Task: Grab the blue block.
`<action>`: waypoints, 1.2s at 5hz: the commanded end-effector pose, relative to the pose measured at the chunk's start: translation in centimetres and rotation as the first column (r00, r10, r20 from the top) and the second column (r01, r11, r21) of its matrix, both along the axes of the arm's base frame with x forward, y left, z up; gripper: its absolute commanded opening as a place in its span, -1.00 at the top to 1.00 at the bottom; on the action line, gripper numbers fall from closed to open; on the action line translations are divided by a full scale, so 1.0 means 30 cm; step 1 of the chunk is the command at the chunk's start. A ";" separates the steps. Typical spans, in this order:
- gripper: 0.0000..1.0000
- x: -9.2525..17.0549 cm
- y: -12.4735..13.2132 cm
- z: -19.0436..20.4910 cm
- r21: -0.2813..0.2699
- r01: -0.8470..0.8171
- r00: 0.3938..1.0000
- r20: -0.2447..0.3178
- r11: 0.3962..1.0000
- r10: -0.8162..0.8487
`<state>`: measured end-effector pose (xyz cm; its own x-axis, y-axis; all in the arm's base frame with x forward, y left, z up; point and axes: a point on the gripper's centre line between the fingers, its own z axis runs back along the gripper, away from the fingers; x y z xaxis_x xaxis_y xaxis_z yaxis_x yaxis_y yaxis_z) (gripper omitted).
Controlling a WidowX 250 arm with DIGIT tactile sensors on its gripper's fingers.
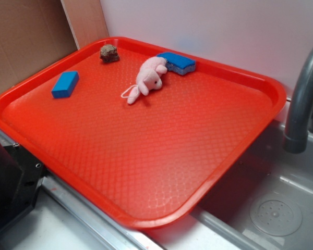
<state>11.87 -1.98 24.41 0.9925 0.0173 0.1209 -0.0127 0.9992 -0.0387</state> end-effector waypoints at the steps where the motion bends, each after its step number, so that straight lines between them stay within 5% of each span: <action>1: -1.00 0.000 0.000 0.000 0.000 0.000 1.000 0.000 1.000 0.000; 2: -1.00 0.098 0.160 -0.167 0.047 -0.244 0.967 -0.059 0.969 0.247; 3: -1.00 0.204 0.253 -0.250 0.079 -0.480 0.877 0.004 0.874 0.481; 4: -1.00 0.259 0.330 -0.332 0.037 -0.654 0.756 0.045 0.755 0.653; 5: -1.00 0.299 0.427 -0.460 -0.004 -0.661 0.749 0.056 0.751 0.660; 6: -1.00 0.307 0.463 -0.572 0.065 -0.648 0.761 0.058 0.759 0.646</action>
